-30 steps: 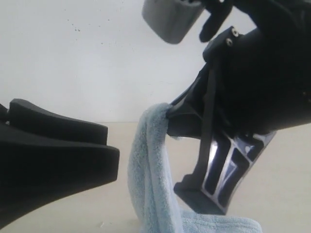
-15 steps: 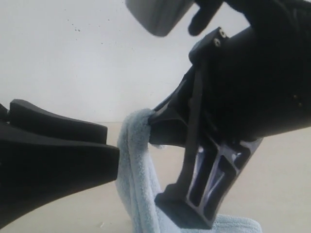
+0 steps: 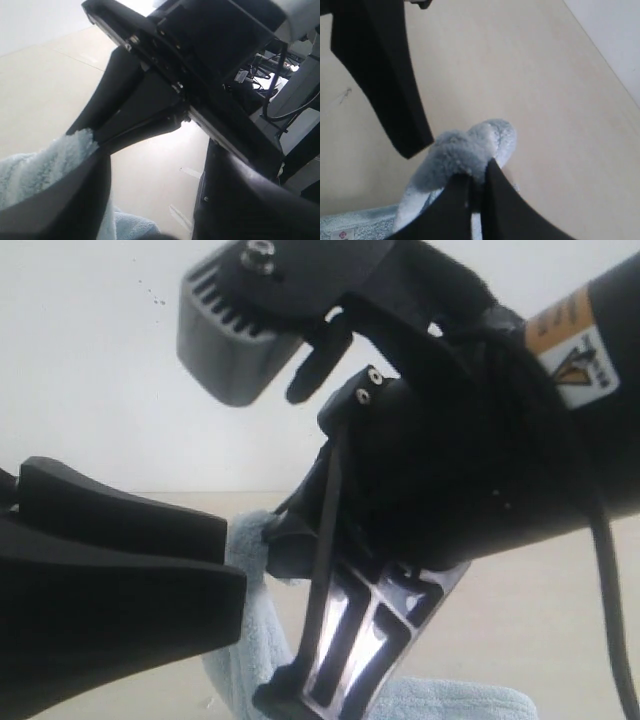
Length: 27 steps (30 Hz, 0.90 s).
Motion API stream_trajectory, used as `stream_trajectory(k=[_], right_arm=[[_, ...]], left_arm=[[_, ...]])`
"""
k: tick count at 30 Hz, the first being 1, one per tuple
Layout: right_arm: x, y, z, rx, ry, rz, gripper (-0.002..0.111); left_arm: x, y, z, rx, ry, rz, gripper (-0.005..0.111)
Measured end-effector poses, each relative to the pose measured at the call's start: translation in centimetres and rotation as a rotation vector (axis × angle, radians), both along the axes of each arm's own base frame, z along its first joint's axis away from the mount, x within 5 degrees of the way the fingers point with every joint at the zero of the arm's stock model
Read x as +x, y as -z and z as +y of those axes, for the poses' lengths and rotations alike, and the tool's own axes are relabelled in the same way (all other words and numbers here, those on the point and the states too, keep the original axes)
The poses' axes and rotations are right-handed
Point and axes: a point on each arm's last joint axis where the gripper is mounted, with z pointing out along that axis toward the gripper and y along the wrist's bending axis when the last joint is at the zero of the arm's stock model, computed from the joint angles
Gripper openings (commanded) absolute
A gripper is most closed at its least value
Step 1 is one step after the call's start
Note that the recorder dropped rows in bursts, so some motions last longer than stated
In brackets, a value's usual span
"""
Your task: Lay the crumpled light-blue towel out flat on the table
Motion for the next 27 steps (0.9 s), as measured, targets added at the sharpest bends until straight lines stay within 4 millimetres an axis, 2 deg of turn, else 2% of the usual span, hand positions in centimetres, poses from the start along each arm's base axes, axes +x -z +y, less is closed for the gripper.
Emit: stream_trajectory(k=[9, 15, 24, 27], right_arm=[[-0.2, -0.3, 0.4, 0.044, -0.047, -0.01, 0.0], [-0.4, -0.1, 0.4, 0.015, -0.077, -0.004, 0.0], [0.0, -0.1, 0.2, 0.0, -0.069, -0.038, 0.0], [-0.4, 0.1, 0.3, 0.0, -0.079, 0.008, 0.0]], left_arm=[[0.5, 0.5, -0.3, 0.015, 0.003, 0.023, 0.054], [0.9, 1.1, -0.8, 0.037, 0.026, 0.049, 0.054], [1.7, 1.4, -0.7, 0.079, -0.039, -0.072, 0.054], [2.8, 1.6, -0.5, 0.103, -0.126, -0.123, 0.054]])
